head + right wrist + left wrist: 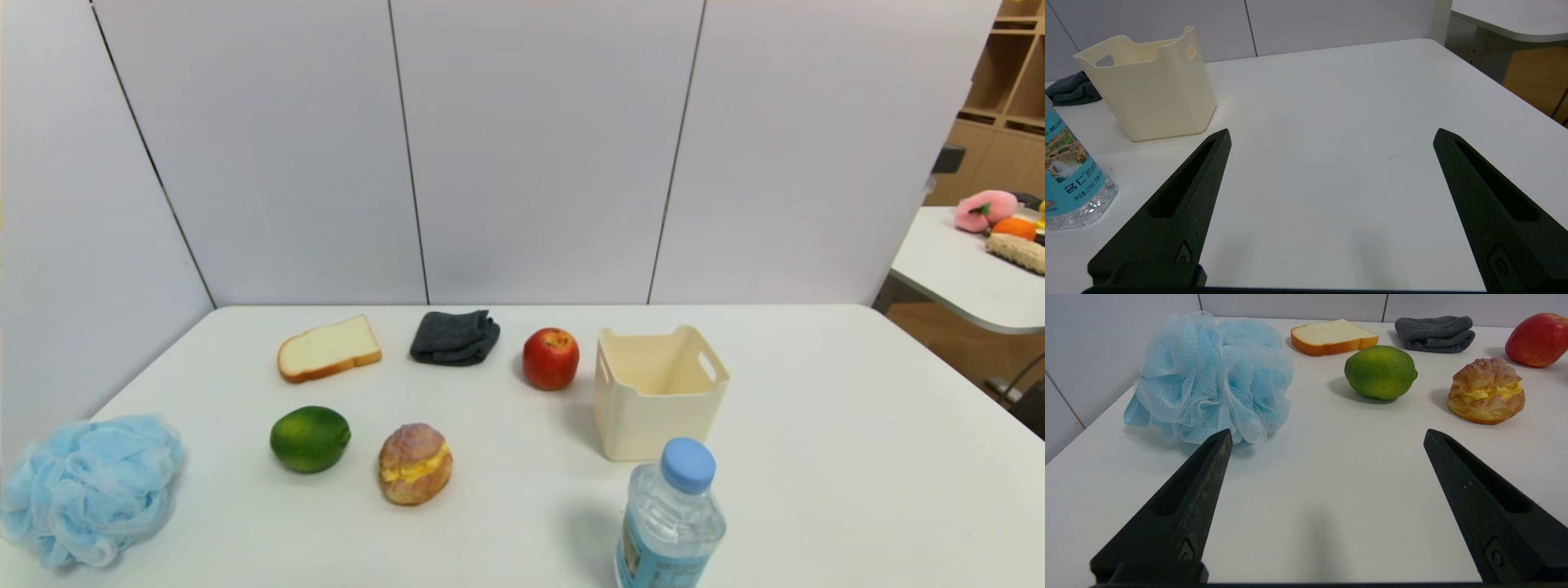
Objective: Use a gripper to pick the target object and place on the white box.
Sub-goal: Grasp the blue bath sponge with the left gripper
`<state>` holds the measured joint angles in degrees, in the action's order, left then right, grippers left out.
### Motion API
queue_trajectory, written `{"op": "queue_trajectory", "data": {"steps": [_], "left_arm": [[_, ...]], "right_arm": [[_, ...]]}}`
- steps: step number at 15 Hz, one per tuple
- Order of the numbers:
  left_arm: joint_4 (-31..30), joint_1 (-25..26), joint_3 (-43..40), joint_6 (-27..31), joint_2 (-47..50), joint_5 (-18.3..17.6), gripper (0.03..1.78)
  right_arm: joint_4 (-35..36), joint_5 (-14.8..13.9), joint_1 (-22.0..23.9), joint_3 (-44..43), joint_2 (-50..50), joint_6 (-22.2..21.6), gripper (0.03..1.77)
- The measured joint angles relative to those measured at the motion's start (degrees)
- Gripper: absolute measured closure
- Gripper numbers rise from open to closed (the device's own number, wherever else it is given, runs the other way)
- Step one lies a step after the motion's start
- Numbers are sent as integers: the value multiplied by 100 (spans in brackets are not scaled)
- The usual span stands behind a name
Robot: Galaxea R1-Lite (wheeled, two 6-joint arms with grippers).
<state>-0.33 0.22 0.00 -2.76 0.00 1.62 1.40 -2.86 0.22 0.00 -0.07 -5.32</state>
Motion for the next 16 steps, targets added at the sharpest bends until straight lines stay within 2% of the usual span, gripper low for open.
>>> {"op": "queue_trajectory", "data": {"steps": [16], "left_arm": [[12,2,0,-40,-79,0,12]], "right_arm": [[-2,-2,0,0,0,0,9]]}}
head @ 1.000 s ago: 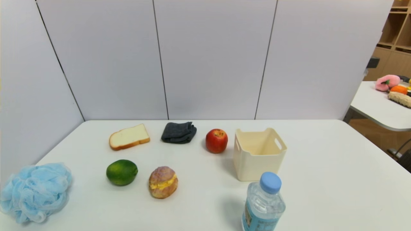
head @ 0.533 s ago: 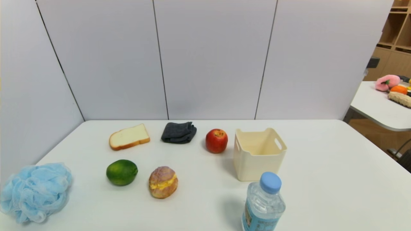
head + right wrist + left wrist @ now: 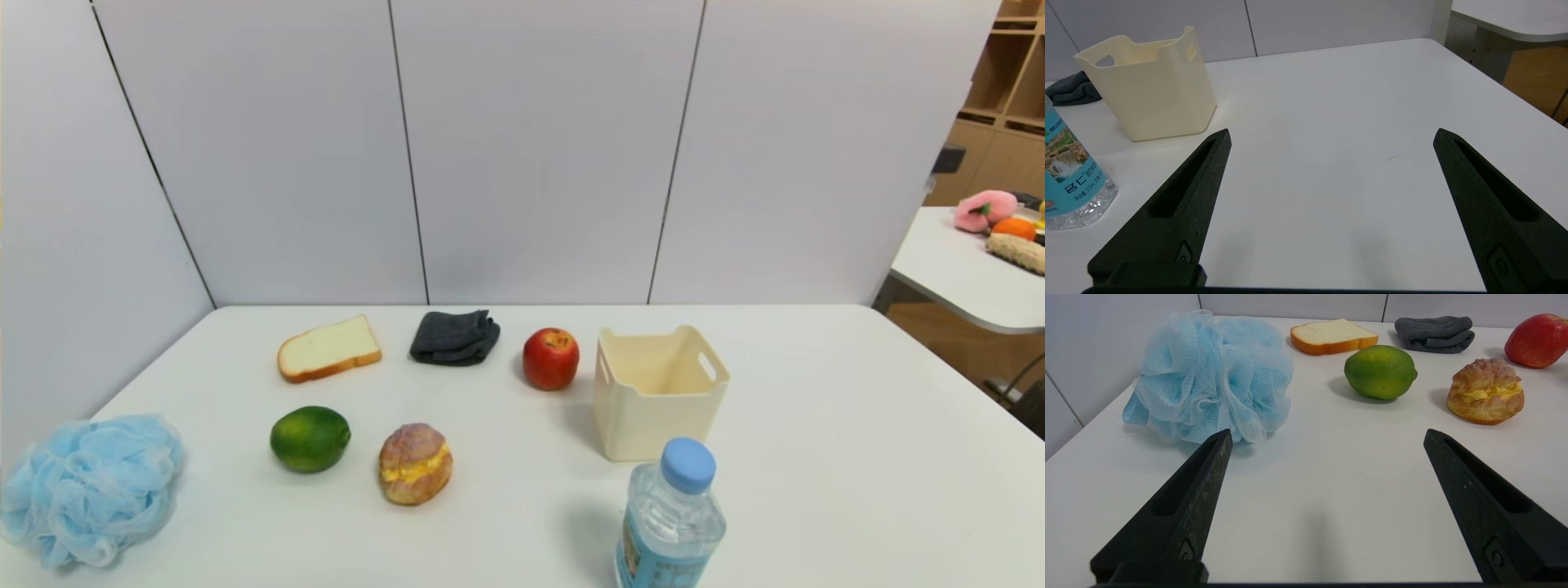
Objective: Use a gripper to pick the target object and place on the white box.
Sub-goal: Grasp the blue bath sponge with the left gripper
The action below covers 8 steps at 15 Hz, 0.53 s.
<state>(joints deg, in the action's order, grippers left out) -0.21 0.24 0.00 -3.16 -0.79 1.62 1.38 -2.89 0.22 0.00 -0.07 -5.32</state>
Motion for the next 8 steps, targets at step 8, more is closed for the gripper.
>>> {"op": "queue_trajectory", "data": {"steps": [8], "left_arm": [[-546,239,1948,22,-1571,162,12]], "right_arm": [[0,5,-1,0,0,-2,9]]}}
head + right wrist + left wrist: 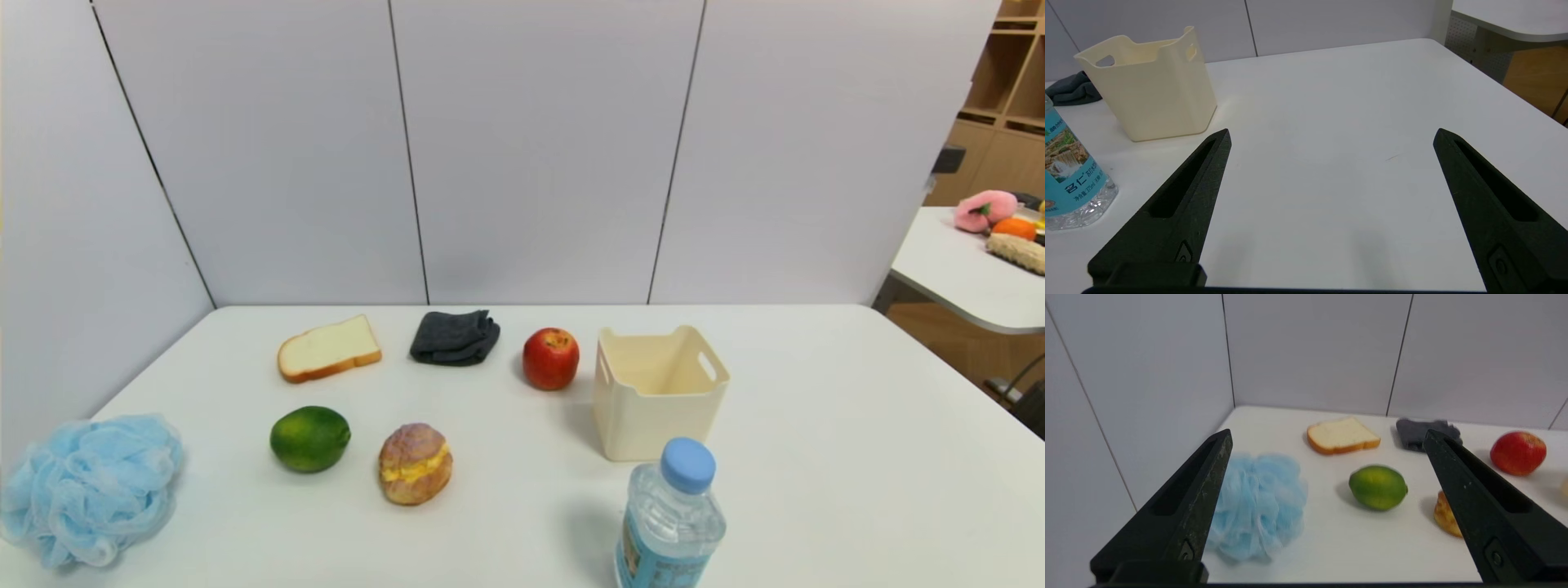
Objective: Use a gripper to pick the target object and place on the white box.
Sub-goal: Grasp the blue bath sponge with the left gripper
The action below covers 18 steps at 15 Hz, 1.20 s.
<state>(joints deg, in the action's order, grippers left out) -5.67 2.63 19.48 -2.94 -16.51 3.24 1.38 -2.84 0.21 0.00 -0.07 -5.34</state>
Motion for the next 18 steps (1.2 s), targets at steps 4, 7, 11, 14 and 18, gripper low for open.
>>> {"op": "queue_trajectory", "data": {"steps": [4,7,11,14,18], "left_arm": [[-2,119,2166,695,-1596,168,12],[788,146,3674,1090,-2842,205,12],[3207,155,4636,1217,-4090,428,12],[4737,157,4997,1282,-4882,762,12],[5385,152,5155,1250,-5700,1418,12]], "right_arm": [[0,-2,-2,0,0,2,9],[-1,-2,1,0,0,2,9],[0,-5,1,0,0,2,9],[0,-5,1,0,0,0,9],[0,-5,1,0,0,2,9]]}}
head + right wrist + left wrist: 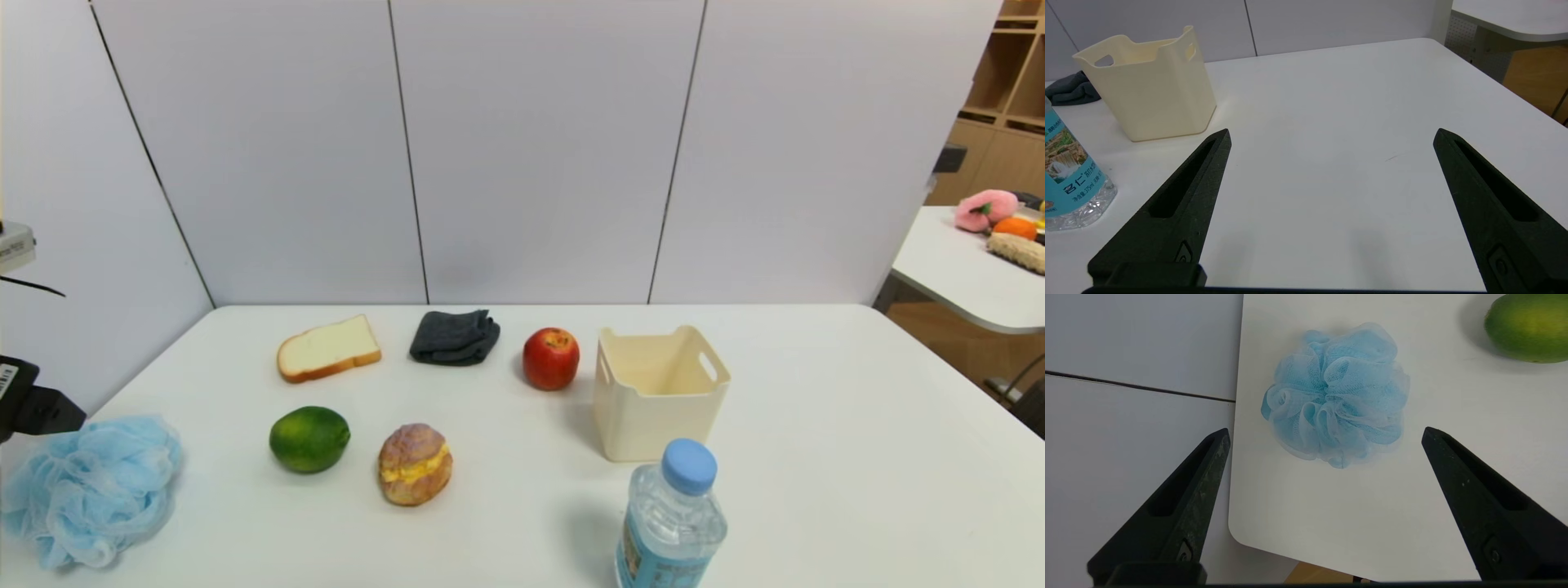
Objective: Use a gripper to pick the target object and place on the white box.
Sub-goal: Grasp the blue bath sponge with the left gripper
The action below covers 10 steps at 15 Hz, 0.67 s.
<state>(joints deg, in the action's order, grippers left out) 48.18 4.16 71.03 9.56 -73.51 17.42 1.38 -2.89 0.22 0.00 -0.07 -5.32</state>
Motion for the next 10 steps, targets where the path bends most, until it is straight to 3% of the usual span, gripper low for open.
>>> {"op": "queue_trajectory", "data": {"steps": [10], "left_arm": [[22,6,-229,-750,-1100,18,12]], "right_arm": [[0,2,0,0,0,0,9]]}}
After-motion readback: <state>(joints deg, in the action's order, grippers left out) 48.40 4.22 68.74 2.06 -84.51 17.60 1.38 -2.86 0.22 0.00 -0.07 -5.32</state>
